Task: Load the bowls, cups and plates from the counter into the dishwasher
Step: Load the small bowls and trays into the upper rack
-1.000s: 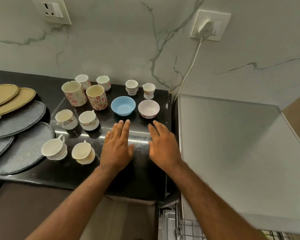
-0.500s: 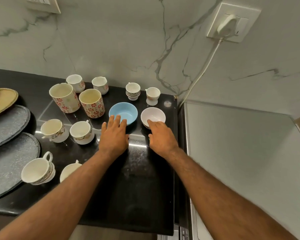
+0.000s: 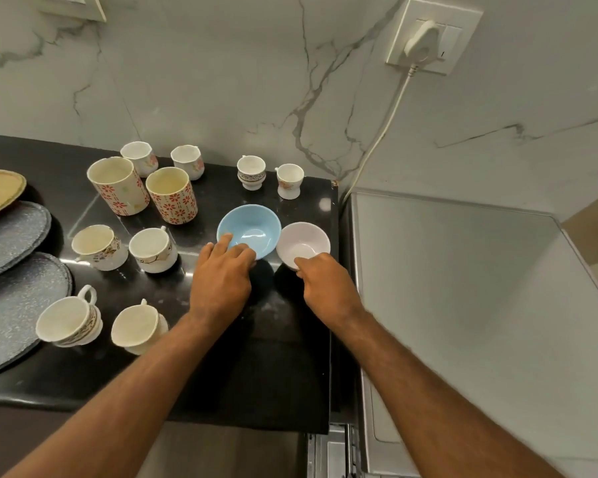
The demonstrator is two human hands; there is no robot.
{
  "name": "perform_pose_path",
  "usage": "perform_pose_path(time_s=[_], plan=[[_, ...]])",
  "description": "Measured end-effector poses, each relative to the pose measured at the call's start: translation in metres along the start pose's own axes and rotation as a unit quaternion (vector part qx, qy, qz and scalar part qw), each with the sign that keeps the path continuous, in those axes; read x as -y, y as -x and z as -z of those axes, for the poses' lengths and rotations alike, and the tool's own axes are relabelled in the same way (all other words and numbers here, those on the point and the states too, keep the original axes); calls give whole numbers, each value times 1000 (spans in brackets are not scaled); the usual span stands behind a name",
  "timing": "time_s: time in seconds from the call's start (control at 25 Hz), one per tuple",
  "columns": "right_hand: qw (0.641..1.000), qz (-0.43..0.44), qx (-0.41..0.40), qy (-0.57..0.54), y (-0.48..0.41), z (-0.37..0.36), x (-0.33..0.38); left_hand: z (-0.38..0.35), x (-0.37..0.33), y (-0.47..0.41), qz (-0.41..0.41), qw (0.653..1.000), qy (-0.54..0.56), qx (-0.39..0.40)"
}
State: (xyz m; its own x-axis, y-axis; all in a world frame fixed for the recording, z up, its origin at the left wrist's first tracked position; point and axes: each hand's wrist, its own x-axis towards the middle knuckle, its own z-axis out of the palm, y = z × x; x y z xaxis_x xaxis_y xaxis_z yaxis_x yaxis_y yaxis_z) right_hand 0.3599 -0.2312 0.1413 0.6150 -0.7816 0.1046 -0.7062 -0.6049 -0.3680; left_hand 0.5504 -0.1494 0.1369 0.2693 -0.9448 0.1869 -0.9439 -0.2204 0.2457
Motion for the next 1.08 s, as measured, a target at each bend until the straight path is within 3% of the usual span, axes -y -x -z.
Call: perform_pose_path(time_s=[0.2,0.72,0.84,1.08], plan=[[999,-21,-35,-25,112,29,-13,15,-69,76,-23,998,34,-45],[994,-10,-104,20,425,65,-101,-20,-260,274,-140,988,49,-35],[991,-26,-132,7,489,50,-125,-41,-295,324,-158,985,61,-32],[987,-104,-112,-44,594,-16,-165,-108,-346,407,-216,974,75,5]])
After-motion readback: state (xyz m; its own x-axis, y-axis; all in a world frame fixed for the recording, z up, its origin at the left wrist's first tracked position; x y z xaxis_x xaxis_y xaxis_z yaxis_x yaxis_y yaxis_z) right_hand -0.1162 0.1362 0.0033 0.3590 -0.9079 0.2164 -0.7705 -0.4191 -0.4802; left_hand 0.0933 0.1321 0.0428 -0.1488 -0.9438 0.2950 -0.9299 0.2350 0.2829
